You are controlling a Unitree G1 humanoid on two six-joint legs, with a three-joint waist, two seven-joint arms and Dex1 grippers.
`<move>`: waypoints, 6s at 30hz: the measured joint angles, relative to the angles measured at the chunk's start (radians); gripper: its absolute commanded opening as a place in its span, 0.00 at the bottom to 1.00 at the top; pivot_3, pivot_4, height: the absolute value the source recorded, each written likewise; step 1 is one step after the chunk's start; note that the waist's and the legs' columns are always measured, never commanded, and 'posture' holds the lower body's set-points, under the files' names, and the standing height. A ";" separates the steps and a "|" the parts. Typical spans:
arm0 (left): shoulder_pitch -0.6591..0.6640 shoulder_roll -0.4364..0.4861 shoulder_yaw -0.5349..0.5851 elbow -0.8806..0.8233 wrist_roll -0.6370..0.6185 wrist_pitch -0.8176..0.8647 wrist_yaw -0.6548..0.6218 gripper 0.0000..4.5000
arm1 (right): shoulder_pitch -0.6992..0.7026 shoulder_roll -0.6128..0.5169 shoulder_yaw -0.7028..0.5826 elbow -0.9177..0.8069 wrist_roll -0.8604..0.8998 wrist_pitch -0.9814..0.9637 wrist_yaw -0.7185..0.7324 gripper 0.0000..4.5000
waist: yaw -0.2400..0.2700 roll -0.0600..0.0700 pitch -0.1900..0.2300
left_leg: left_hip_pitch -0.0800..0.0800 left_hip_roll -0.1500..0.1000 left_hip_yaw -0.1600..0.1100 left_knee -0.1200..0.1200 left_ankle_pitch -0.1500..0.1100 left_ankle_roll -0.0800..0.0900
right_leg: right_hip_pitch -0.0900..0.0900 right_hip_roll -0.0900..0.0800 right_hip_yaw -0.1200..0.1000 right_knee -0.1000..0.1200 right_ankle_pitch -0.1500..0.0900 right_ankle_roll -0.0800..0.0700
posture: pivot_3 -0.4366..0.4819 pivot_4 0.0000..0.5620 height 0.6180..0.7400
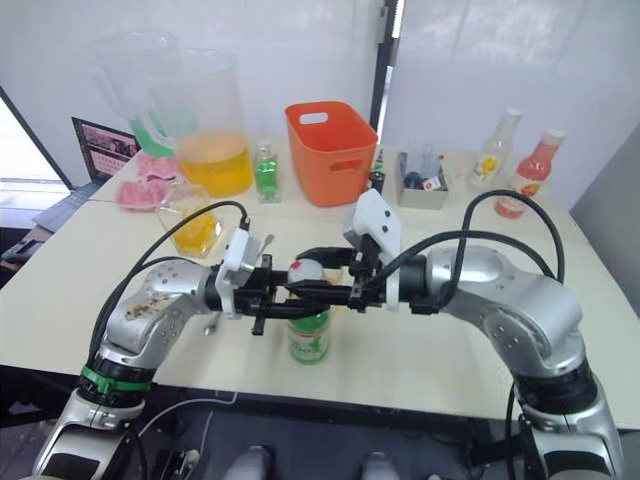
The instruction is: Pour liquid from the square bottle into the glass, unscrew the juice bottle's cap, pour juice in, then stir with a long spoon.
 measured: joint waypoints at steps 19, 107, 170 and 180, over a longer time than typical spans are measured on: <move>0.022 0.028 0.008 -0.044 -0.011 0.021 0.028 0.28 | -0.176 0.059 0.111 0.350 -0.186 -0.234 0.447 0.97 | -0.011 0.000 0.000 | 0.002 0.000 0.000 -0.001 0.000 0.000 | 0.000 0.000 0.000 0.002 0.000 0.000 | 0.48 0.27 1.00; -0.008 0.007 0.002 0.023 -0.019 0.008 -0.002 0.28 | 0.060 0.083 -0.165 -0.249 0.332 0.349 -0.598 0.37 | -0.008 0.000 0.000 | -0.001 0.000 -0.002 -0.001 0.000 0.000 | -0.001 0.000 0.000 0.000 -0.001 0.000 | 0.48 0.27 1.00; -0.015 -0.003 -0.006 0.051 -0.022 -0.012 -0.014 0.28 | 0.333 -0.142 -0.621 0.232 -0.218 0.114 -0.339 0.35 | 0.000 0.001 -0.001 | 0.000 -0.001 -0.001 0.001 0.000 0.000 | 0.000 0.000 0.000 0.001 -0.001 0.002 | 0.48 0.27 1.00; 0.002 0.000 -0.001 0.023 -0.020 -0.007 -0.003 0.28 | 0.403 0.059 -0.586 0.349 -0.358 0.048 -0.584 0.35 | -0.007 0.005 -0.003 | 0.000 -0.002 -0.001 0.001 0.000 0.001 | 0.001 0.000 0.000 0.001 -0.001 0.002 | 0.48 0.27 1.00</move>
